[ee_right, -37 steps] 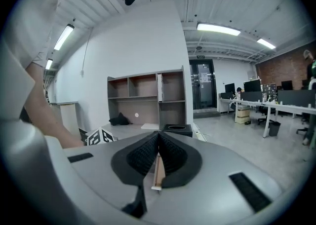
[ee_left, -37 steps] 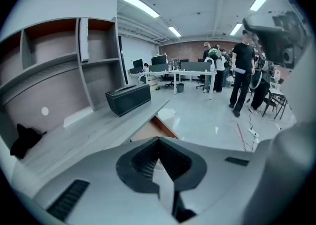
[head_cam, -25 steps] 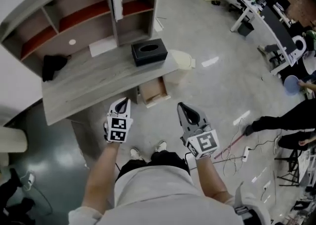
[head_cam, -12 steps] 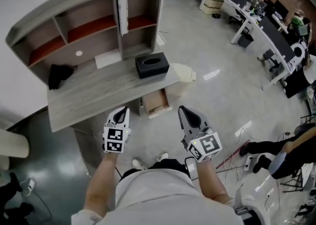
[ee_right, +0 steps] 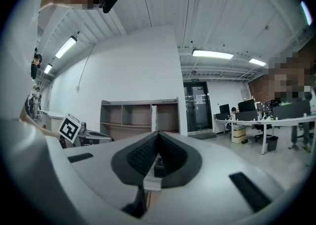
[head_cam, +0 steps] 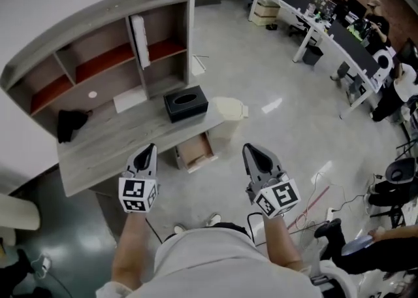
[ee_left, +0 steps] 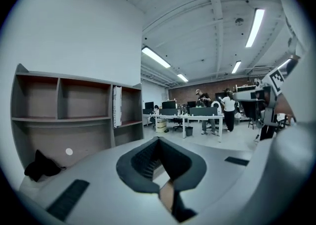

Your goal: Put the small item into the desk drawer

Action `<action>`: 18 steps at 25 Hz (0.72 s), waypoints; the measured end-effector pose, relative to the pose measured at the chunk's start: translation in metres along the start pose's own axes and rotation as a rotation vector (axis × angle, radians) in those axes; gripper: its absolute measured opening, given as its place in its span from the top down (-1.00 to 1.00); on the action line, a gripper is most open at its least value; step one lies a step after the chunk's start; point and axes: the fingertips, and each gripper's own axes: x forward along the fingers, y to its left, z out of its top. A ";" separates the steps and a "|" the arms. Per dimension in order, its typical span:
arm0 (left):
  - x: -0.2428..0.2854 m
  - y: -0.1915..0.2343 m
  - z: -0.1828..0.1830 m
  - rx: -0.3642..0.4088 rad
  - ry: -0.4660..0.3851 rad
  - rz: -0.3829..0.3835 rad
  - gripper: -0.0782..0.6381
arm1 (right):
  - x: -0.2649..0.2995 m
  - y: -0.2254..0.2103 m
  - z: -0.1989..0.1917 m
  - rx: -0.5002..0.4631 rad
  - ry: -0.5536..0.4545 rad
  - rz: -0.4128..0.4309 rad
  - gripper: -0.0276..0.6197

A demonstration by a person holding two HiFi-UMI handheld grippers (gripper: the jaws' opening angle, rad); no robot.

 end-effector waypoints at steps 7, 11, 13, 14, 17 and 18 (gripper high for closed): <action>-0.017 0.008 0.056 0.037 -0.124 0.022 0.73 | -0.002 -0.023 0.007 -0.021 -0.007 -0.017 0.84; -0.036 0.020 0.079 0.043 -0.184 0.055 0.73 | 0.007 -0.023 0.009 -0.007 -0.006 0.000 0.84; -0.045 0.029 0.089 0.024 -0.208 0.075 0.73 | 0.013 -0.021 0.009 0.003 -0.005 0.014 0.84; -0.050 0.033 0.092 0.015 -0.216 0.084 0.73 | 0.016 -0.020 0.009 0.006 -0.003 0.022 0.84; -0.065 0.043 0.099 0.010 -0.235 0.113 0.73 | 0.023 -0.015 0.009 0.012 0.002 0.040 0.84; -0.071 0.047 0.101 0.013 -0.241 0.124 0.73 | 0.025 -0.013 0.009 0.014 0.002 0.044 0.84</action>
